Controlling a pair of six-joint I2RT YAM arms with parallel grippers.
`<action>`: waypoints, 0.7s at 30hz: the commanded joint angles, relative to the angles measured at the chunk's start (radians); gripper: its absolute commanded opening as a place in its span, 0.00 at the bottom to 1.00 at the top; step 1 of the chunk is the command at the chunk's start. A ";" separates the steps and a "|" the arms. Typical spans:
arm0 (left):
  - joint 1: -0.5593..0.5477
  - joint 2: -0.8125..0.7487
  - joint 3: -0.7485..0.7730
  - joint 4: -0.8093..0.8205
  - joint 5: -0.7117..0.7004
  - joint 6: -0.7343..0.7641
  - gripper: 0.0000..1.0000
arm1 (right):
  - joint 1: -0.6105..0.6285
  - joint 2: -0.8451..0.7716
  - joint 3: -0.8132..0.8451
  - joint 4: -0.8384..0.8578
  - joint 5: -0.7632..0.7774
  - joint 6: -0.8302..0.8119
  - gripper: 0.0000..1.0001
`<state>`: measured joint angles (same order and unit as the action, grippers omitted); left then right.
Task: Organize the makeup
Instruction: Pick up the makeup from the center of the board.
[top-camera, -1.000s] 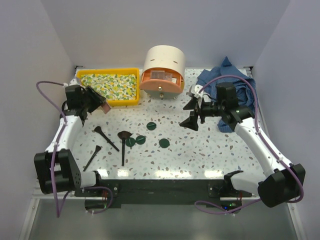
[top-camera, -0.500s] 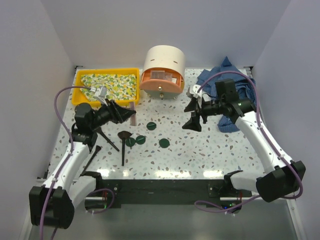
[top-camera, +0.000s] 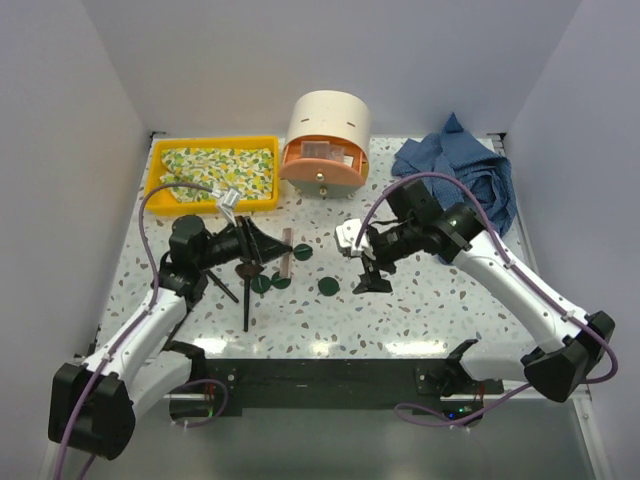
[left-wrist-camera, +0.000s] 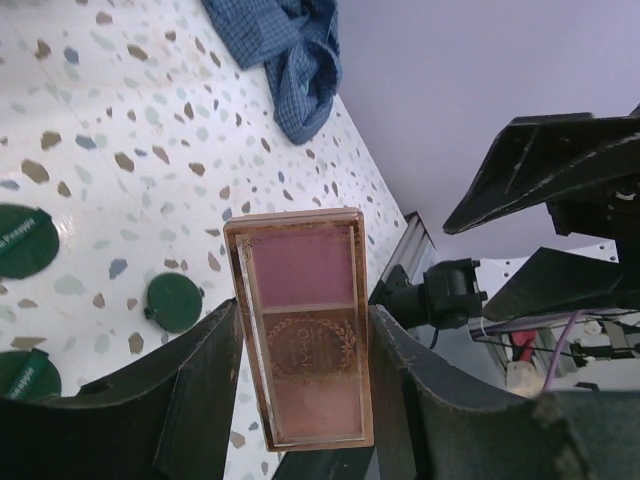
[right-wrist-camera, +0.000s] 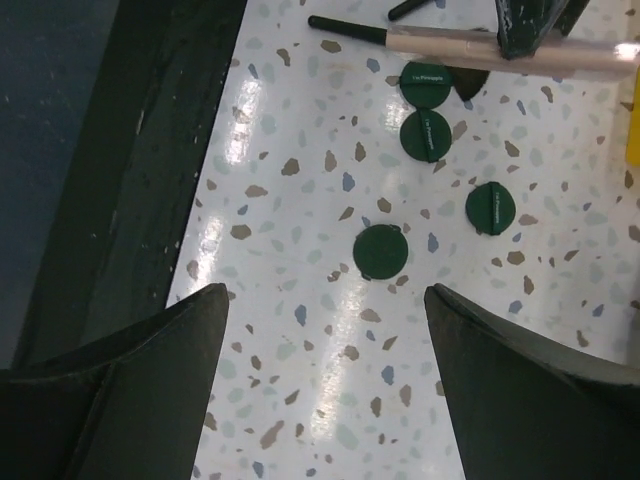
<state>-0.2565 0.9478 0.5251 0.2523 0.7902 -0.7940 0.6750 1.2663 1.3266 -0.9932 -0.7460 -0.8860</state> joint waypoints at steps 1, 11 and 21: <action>-0.033 0.045 -0.007 -0.112 0.059 -0.044 0.00 | 0.034 -0.047 0.010 -0.140 -0.010 -0.333 0.83; -0.108 0.140 -0.004 -0.188 0.101 -0.011 0.00 | 0.249 0.008 0.014 -0.118 0.129 -0.358 0.72; -0.159 0.215 0.078 -0.335 0.113 0.068 0.00 | 0.460 0.071 0.039 -0.070 0.336 -0.326 0.55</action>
<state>-0.4061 1.1366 0.5278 0.0013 0.8627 -0.7803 1.0748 1.3209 1.3239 -1.0901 -0.5137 -1.2125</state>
